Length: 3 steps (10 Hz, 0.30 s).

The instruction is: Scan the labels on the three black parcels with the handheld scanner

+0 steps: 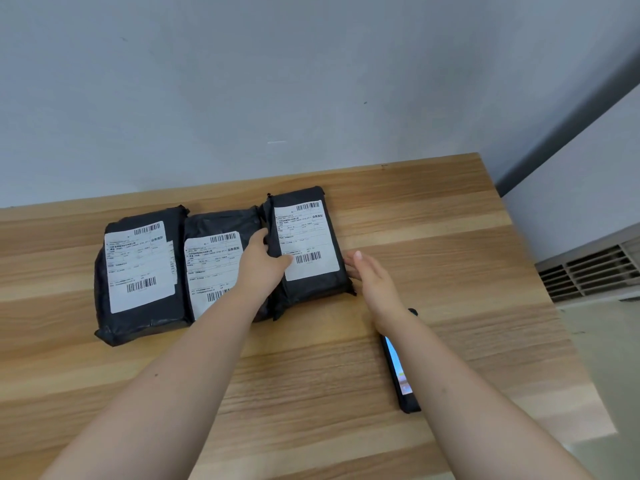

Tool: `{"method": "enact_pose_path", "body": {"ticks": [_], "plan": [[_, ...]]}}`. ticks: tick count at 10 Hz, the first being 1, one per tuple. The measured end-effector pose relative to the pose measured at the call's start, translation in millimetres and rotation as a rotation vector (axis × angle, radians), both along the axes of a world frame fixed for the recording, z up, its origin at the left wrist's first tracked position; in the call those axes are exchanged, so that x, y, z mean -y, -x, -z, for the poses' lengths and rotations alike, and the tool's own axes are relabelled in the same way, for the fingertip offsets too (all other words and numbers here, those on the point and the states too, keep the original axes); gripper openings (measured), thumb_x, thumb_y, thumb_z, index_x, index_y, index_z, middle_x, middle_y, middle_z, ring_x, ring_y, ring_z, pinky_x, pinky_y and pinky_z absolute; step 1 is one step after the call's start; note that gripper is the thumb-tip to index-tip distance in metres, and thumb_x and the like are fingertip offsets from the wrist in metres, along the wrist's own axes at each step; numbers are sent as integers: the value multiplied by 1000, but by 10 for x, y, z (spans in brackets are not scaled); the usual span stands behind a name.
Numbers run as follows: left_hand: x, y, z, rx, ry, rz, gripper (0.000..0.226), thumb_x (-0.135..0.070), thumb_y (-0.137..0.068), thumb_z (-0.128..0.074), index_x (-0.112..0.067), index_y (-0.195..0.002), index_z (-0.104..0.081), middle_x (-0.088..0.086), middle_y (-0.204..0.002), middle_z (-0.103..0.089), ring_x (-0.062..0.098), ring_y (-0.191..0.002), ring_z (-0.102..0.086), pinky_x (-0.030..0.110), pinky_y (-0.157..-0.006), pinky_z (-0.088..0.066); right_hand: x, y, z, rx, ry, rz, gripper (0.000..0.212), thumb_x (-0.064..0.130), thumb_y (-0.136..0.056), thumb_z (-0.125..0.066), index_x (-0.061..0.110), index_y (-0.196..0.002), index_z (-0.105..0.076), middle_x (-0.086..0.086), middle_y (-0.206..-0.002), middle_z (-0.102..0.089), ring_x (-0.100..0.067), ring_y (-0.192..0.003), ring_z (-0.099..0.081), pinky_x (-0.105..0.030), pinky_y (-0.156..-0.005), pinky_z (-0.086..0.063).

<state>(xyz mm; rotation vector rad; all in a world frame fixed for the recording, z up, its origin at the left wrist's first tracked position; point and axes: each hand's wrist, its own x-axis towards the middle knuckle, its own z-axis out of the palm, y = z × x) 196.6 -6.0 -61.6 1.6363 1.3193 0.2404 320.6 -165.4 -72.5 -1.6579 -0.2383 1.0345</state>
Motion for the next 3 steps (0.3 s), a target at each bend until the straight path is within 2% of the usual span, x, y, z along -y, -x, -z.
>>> {"method": "enact_pose_path", "body": {"ticks": [1,2,3], "plan": [[-4,47,-103,44,32,-2,81,-5,-83,-72,-19,-152,-31,13,-141,-54,25,-118,-56,24,-79,-44,-29,-12,-148,37,-7,-20,15,34,-94,-55,34,-107,-63,8,-117,-67,-11,-111,-61,-29,-94,-47],[-9,123,-213,84,61,-7,79,1,-82,-70,-19,-150,-35,14,-143,-51,23,-116,-54,23,-77,-43,-51,4,-330,81,-43,-73,19,24,-90,-63,39,-100,-66,13,-113,-67,-2,-100,-61,-21,-82,-46],[-10,252,-420,95,39,-9,72,0,-83,-68,-20,-147,-40,13,-144,-51,28,-127,-52,28,-82,-44,-57,47,-549,163,-64,-124,26,16,-87,-65,31,-109,-68,15,-112,-68,0,-98,-62,-15,-73,-45]]}}
